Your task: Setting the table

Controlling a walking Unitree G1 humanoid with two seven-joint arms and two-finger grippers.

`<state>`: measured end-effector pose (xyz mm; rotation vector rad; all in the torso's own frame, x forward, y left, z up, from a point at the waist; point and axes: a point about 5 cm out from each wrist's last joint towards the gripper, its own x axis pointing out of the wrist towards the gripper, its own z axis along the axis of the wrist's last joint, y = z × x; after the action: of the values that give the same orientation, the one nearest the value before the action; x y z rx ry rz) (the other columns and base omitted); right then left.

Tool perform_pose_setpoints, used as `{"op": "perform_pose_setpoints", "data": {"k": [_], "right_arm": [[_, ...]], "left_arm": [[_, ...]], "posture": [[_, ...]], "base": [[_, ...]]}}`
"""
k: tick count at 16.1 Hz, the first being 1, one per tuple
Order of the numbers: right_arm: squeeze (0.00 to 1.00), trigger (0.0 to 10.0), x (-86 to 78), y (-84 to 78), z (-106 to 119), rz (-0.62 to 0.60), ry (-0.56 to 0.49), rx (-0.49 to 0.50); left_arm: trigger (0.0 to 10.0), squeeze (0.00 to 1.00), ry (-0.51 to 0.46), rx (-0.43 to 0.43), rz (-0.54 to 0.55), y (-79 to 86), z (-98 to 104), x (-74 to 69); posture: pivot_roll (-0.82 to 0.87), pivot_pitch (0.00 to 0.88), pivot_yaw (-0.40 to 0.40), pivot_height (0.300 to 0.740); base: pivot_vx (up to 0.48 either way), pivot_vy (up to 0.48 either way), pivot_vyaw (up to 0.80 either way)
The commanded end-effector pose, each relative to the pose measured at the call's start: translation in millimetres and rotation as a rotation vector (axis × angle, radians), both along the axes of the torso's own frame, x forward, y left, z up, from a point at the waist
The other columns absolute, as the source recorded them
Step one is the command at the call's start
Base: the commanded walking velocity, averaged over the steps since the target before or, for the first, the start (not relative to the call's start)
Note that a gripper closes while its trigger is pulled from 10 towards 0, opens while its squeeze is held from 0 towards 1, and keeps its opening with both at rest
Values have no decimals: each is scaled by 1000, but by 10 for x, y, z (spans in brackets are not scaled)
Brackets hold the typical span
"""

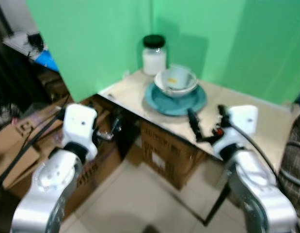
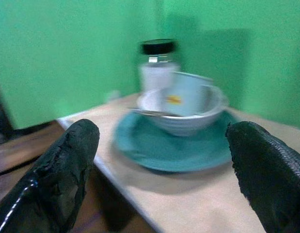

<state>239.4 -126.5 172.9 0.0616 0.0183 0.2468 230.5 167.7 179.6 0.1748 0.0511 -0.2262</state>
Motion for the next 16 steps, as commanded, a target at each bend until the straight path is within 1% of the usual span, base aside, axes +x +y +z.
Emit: {"op": "perform_pose_setpoints", "data": {"k": [1,2,7,8,10,12,16], "right_arm": [[1000,10000,8,-55,11,-23,-7,-10],[1000,10000,10,-85,10,-42,-5,-9],[1000,10000,29,-129,4,-57,-4,-8],[1000,10000,90,-161,47,-42,-18,-30],[1000,10000,121,-172,105,-26,-35,-48],[1000,10000,129,-188,168,-5,-48,-72],[1000,10000,111,-200,182,0,-47,-84]], "left_arm": [[10000,1000,-13,-15,-4,-20,34,22],[10000,1000,-14,-16,-4,-21,37,26],[10000,1000,-20,-21,-9,-53,41,54],[10000,1000,-42,-35,4,-78,58,115],[10000,1000,-57,-50,18,-86,70,141],[10000,1000,-59,-62,21,-106,65,152],[10000,1000,-67,-66,19,-117,77,179]], "posture": [[66,0,56,740],[66,0,55,740],[59,0,43,740],[34,0,7,740],[20,0,-1,740],[2,0,2,740],[-6,0,9,740]], "base": [[311,0,0],[326,0,0],[326,0,0],[322,0,0],[326,0,0],[326,0,0],[327,0,0]]}}
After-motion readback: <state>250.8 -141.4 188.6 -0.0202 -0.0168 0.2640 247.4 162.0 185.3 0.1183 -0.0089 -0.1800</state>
